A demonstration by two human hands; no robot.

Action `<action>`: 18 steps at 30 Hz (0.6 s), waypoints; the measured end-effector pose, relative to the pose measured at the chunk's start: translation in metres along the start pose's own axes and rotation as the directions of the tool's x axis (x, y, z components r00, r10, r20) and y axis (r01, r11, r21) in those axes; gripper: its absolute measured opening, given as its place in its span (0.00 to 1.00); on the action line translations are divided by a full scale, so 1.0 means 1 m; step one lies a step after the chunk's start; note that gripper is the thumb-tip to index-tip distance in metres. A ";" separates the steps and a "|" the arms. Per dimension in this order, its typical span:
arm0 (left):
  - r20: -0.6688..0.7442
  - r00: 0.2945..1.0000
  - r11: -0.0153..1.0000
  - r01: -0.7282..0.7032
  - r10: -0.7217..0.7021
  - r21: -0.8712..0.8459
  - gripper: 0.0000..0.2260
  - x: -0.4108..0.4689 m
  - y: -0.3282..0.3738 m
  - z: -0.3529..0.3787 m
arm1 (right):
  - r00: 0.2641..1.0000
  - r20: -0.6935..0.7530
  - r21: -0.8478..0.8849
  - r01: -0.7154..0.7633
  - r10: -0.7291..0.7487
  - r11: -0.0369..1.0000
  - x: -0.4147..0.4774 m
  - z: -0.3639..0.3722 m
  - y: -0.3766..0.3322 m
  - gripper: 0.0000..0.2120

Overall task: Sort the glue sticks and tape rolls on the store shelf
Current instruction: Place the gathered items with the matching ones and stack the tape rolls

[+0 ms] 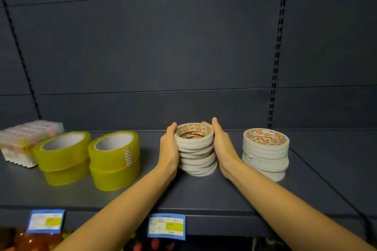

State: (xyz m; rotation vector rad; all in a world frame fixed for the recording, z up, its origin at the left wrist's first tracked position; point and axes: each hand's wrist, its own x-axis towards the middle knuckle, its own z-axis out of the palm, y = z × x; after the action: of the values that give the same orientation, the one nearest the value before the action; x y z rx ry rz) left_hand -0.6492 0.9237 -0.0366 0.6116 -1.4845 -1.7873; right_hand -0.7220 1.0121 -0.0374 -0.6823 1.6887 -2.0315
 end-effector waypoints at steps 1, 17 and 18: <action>0.044 0.999 1.000 0.008 -0.006 -0.029 0.23 0.002 -0.003 -0.001 | 1.000 -0.009 0.033 -0.025 0.025 0.999 0.000 -0.002 0.003 0.24; 0.162 0.985 0.981 0.087 -0.059 -0.174 0.28 0.020 -0.022 0.002 | 0.986 -0.116 0.138 -0.099 0.116 0.985 0.007 0.004 0.026 0.33; 0.171 0.983 0.976 0.095 -0.061 -0.195 0.28 0.021 -0.022 0.002 | 0.986 -0.123 0.152 -0.092 0.111 0.984 0.008 0.004 0.028 0.31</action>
State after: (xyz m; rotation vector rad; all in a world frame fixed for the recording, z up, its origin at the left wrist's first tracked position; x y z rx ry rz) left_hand -0.6682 0.9105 -0.0558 0.4340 -1.3763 -2.0616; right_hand -0.7263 0.9993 -0.0632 -0.4138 1.5898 -2.1418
